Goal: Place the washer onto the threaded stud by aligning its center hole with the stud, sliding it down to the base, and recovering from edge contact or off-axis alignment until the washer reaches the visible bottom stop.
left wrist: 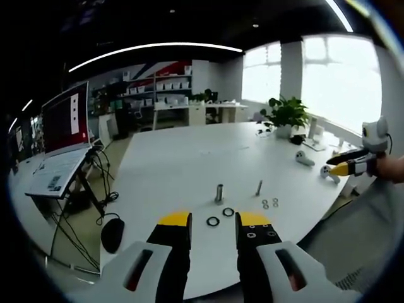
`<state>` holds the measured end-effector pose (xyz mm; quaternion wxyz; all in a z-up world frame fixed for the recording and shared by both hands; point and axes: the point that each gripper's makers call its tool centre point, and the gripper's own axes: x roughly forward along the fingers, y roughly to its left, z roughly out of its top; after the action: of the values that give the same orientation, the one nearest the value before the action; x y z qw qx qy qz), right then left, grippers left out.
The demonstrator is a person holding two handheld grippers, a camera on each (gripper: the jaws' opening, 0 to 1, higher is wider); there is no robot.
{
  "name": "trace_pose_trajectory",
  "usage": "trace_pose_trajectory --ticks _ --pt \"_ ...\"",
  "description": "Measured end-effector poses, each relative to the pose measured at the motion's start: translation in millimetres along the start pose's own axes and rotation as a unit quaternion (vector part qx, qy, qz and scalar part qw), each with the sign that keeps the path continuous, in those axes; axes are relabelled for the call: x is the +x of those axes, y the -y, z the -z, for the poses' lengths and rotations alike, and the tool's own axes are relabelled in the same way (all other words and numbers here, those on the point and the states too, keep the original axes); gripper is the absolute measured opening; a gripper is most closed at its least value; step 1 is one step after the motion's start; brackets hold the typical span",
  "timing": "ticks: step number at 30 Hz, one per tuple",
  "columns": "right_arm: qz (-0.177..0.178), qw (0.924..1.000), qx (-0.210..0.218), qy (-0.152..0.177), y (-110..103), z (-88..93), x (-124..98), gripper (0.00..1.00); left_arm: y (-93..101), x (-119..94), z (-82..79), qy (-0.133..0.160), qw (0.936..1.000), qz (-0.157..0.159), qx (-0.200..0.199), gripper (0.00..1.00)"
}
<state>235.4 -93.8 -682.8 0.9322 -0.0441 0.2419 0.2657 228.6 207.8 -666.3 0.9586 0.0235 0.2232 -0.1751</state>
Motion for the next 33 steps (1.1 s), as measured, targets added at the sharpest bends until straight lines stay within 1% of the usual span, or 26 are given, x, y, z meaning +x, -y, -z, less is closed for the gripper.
trace_pose_trajectory --ticks 3,9,11,15,18,21,25,30,33 --pt "-0.002 1.0000 0.001 -0.003 -1 1.1 0 0.37 1.0 1 0.8 -0.002 1.0000 0.002 0.004 0.26" --pt "-0.005 1.0000 0.002 -0.004 -2 2.0 0 0.37 -0.2 1 3.2 -0.009 0.9999 -0.004 0.004 0.26" --pt "-0.011 0.9999 0.002 -0.001 -4 1.5 0 0.37 -1.7 1 5.4 -0.013 0.9998 -0.008 0.010 0.26" --pt "-0.009 1.0000 -0.001 0.003 -4 -0.2 0 0.37 -4.5 2 10.8 -0.024 0.9997 -0.008 -0.002 0.27" --pt "-0.009 0.9999 0.006 0.002 -3 1.0 -1 0.37 1.7 4 14.3 -0.035 0.9994 0.004 -0.001 0.27" --pt "-0.009 0.9999 0.005 0.002 -3 0.4 -1 0.37 3.1 4 14.3 -0.037 0.9993 0.005 0.005 0.27" --pt "-0.005 0.9999 0.008 0.006 -1 0.0 -2 0.37 3.6 4 14.9 -0.038 0.9992 0.009 -0.004 0.27" --pt "-0.003 0.9999 0.009 0.003 1 0.2 -1 0.37 6.8 8 18.3 -0.052 0.9985 0.018 0.002 0.27" --pt "-0.006 0.9999 0.010 0.003 0 0.5 -1 0.37 8.2 9 19.4 -0.053 0.9983 0.022 -0.003 0.27"
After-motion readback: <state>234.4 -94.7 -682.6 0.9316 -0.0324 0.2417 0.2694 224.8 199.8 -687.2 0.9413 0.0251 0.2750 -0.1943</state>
